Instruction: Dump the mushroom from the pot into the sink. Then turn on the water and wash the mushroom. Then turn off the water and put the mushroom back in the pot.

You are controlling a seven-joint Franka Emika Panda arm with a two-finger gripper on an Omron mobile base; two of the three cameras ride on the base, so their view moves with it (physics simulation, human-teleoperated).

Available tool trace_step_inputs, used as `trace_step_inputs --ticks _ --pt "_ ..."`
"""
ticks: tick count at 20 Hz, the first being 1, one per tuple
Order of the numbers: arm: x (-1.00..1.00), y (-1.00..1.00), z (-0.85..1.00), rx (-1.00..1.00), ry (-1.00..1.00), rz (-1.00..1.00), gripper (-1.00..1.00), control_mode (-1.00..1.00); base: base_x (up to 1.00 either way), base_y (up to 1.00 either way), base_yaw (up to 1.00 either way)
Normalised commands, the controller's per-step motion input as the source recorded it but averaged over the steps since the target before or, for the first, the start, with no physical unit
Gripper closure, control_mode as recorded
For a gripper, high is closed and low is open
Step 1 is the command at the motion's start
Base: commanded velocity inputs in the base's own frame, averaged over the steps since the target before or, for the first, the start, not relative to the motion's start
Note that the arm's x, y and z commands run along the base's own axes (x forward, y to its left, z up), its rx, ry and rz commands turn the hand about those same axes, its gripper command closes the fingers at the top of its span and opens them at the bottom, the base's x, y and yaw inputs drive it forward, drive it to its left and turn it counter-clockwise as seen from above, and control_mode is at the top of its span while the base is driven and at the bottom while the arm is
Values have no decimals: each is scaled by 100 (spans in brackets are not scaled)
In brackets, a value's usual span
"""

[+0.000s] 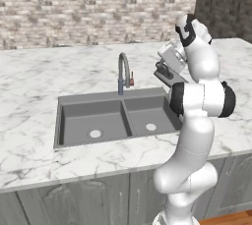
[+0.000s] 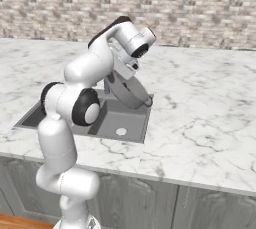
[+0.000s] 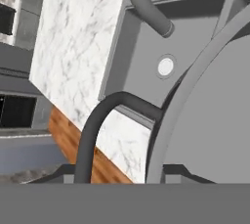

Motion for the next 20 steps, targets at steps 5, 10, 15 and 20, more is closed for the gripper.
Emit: trace_step_inputs --ticks 5,10,15,20 --pt "0 34 22 13 -17 1 100 -100 0 0 0" --pt "6 7 11 16 -12 1 100 -100 0 0 0" --pt "0 0 11 18 -12 2 100 -100 0 0 0" --pt "5 0 4 19 -7 3 100 -100 0 0 0"
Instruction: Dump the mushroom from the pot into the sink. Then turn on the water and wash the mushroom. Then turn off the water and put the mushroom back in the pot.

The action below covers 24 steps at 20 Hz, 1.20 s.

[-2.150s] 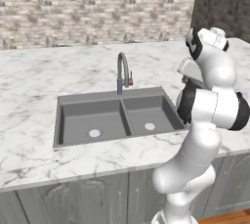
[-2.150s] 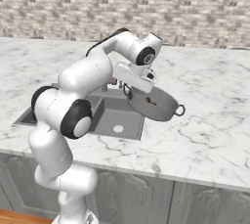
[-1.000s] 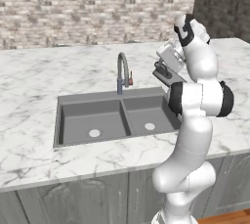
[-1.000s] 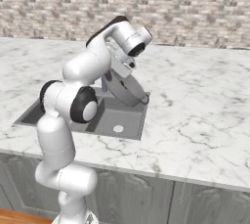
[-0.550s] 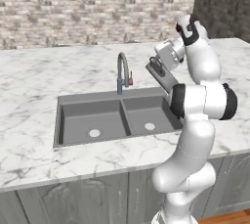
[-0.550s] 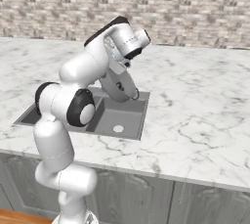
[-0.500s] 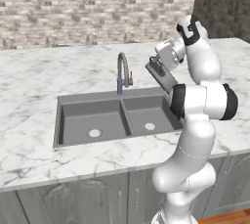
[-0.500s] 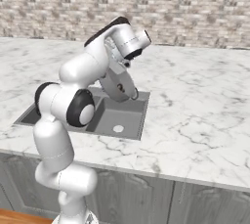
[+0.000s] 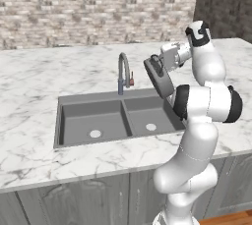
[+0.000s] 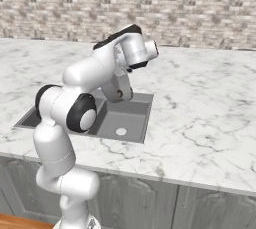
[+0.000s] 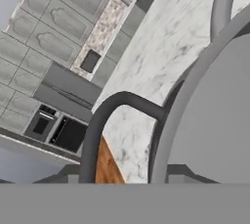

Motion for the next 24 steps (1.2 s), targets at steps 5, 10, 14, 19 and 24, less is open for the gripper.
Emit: trace_step_inputs --ticks 5,10,14,19,24 --pt "9 0 1 19 0 1 100 -100 0 0 0" --pt "0 -2 9 20 -1 0 100 -100 0 0 0" --pt "0 -10 11 18 0 0 100 -100 0 0 0" --pt "0 -10 7 16 0 0 100 -100 0 0 0" --pt "0 -14 7 13 0 0 100 -100 0 0 0"
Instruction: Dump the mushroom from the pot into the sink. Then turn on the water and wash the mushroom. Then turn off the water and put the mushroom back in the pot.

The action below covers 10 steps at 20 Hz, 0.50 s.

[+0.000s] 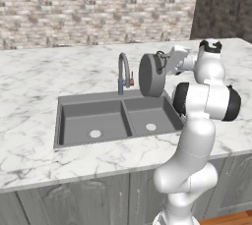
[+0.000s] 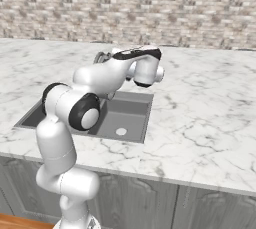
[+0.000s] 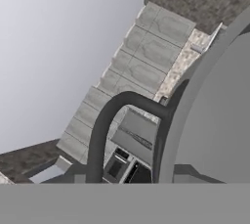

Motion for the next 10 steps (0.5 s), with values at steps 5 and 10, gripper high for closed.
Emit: trace_step_inputs --ticks 5,10 --pt "0 -25 2 13 0 0 100 -100 0 0 0" --pt "3 -27 0 13 0 0 100 -100 0 0 0"
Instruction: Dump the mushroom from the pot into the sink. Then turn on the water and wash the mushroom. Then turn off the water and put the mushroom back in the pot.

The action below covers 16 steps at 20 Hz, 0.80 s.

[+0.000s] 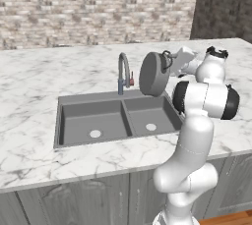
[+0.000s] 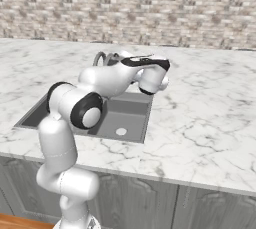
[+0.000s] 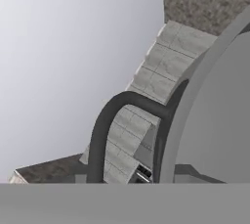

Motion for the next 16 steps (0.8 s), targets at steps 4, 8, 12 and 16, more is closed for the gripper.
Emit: trace_step_inputs --ticks 4,8,12,16 --pt "20 -19 0 13 0 0 100 -100 0 0 0" --pt "27 -16 0 13 0 0 100 -100 0 0 0" --pt "34 -11 0 12 0 0 100 -100 0 0 0" --pt "36 -4 0 10 0 0 100 -100 0 0 0"
